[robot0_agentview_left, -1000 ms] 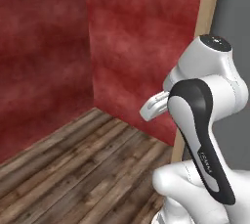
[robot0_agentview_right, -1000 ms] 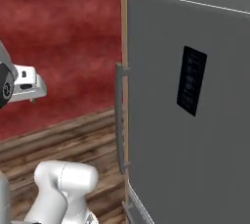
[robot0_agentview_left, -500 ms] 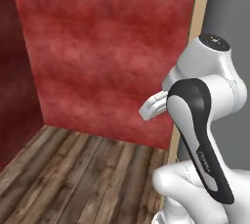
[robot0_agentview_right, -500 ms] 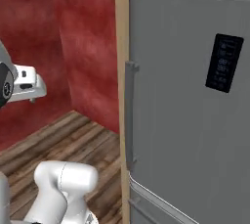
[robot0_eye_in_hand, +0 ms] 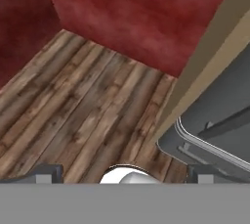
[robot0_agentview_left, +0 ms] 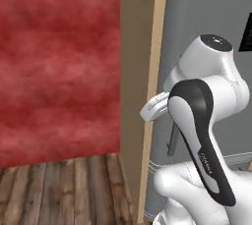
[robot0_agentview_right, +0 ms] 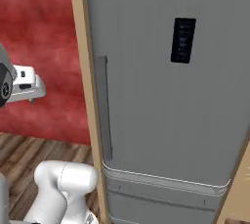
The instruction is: Move the hot dog bun to the plate on the dining table and place the condiment next to that plate. Then navigate to the fridge and take the sausage and place it on the plate as well.
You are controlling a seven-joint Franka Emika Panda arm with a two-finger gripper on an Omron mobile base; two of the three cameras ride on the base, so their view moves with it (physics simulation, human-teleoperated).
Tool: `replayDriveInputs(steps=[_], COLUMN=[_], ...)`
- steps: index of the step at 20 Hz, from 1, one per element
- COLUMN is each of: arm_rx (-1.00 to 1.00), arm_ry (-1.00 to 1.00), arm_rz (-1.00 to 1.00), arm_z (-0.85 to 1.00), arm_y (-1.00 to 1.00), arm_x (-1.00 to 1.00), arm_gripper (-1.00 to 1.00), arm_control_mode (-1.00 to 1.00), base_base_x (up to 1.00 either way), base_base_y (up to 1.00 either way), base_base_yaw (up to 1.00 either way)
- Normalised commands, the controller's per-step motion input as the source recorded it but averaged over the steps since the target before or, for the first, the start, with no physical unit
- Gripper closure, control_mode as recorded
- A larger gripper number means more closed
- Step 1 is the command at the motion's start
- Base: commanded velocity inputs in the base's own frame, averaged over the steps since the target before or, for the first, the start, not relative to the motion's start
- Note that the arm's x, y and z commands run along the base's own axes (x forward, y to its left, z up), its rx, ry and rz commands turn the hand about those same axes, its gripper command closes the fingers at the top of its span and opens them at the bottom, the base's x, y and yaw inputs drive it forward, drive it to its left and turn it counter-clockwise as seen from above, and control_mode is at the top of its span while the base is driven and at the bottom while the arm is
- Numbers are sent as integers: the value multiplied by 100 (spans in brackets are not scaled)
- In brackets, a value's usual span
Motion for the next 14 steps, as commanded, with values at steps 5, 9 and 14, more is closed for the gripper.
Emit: replayDriveInputs(steps=[5, 9, 14], arm_rx=[0, 0, 0], arm_ry=[0, 0, 0], arm_rz=[0, 0, 0], arm_z=[0, 0, 0], arm_y=[0, 0, 0], arm_x=[0, 0, 0], arm_gripper=[-100, -100, -100], arm_control_mode=[100, 100, 100], base_base_x=[-33, -50, -51], base_base_y=[35, 50, 43], base_base_yaw=[-80, -77, -55])
